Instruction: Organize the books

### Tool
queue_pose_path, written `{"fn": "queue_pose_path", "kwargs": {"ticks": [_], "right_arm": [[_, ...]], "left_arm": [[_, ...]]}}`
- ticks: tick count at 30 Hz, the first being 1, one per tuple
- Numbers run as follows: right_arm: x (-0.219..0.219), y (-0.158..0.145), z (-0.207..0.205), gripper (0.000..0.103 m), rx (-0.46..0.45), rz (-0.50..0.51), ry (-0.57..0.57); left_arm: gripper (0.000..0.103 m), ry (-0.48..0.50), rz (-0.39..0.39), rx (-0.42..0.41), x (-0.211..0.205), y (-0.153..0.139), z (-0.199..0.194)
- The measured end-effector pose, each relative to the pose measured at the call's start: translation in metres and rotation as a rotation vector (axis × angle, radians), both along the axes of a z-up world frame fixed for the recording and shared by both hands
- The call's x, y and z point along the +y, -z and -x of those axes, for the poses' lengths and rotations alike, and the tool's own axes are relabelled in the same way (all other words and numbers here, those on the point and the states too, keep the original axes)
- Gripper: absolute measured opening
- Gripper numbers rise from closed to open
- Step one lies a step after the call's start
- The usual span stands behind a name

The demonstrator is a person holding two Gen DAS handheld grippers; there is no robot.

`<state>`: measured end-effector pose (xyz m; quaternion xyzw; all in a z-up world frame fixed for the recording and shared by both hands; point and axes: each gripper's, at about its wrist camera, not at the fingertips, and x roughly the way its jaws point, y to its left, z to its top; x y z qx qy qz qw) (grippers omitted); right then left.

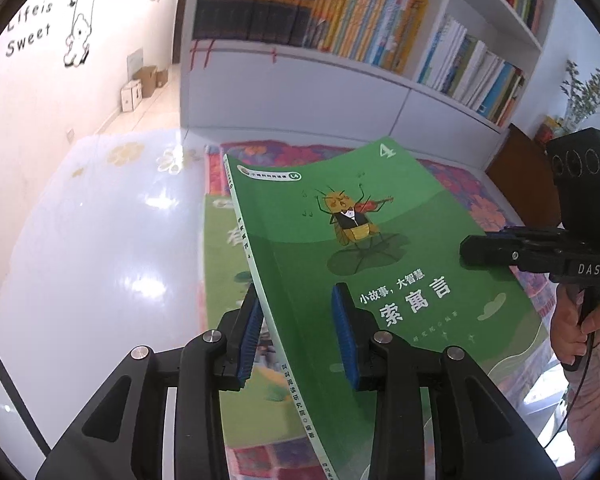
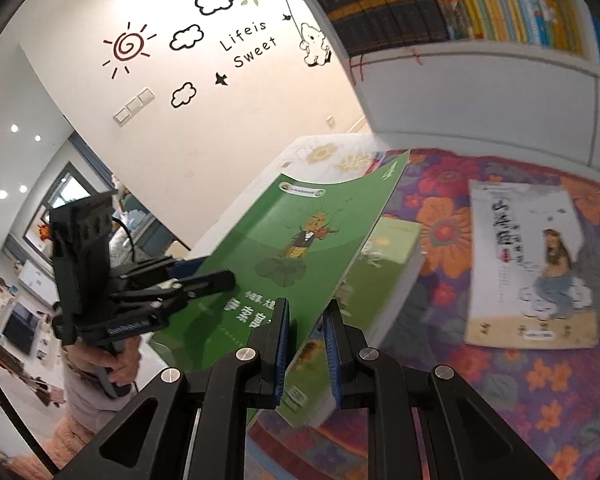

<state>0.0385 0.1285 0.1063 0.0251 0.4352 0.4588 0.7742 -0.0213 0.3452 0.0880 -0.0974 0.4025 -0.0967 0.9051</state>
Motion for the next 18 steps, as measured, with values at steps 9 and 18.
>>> {"fn": "queue_pose_path", "kwargs": {"ticks": [9, 18], "right_arm": [[0.022, 0.04, -0.024, 0.016, 0.081, -0.011, 0.01], [0.024, 0.066, -0.033, 0.016, 0.147, -0.017, 0.03]], "left_arm": [[0.031, -0.042, 0.037, 0.068, 0.024, 0.035, -0.018], [0.036, -0.073, -0.04, 0.105, 0.027, 0.05, -0.022]]}}
